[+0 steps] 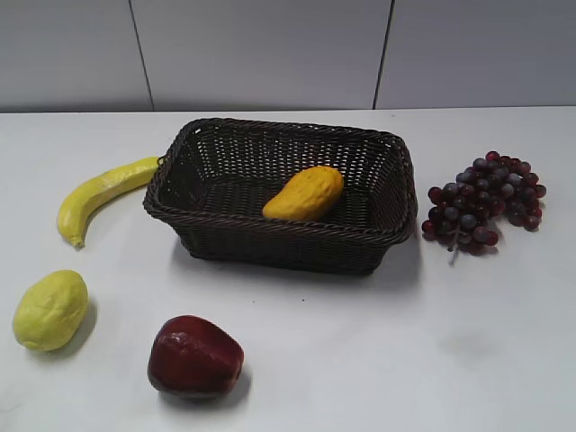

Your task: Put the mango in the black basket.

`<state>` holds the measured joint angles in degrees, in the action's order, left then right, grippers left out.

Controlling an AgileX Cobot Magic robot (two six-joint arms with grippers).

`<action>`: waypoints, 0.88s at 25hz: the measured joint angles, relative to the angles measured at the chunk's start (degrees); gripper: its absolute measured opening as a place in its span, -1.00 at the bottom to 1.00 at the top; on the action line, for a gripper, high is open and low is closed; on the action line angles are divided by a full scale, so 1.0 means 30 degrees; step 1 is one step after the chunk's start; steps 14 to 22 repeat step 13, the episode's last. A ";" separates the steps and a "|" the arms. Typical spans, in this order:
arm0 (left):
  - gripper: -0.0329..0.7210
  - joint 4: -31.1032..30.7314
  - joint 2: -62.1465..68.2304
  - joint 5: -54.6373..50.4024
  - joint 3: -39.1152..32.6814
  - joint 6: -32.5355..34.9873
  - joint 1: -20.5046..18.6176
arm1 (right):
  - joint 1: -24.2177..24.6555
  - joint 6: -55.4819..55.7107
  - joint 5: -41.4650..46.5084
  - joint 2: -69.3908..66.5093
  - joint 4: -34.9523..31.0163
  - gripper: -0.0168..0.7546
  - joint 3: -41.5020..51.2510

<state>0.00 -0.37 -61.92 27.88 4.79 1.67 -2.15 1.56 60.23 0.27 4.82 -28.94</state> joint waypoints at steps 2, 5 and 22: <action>-0.19 0.0000 0.0000 0.0000 0.0000 0.0000 0.0000 | 0.0000 -0.0233 0.0000 0.0000 -0.0181 0.57 0.0000; -0.19 0.0000 0.0000 0.0000 0.0000 0.0000 0.0000 | 0.0000 -0.0318 0.0000 0.0000 -0.0235 0.57 0.0000; -0.19 0.0000 0.0000 0.0000 0.0000 0.0000 0.0000 | 0.0000 -0.0373 0.0000 0.0000 -0.0250 0.57 0.0000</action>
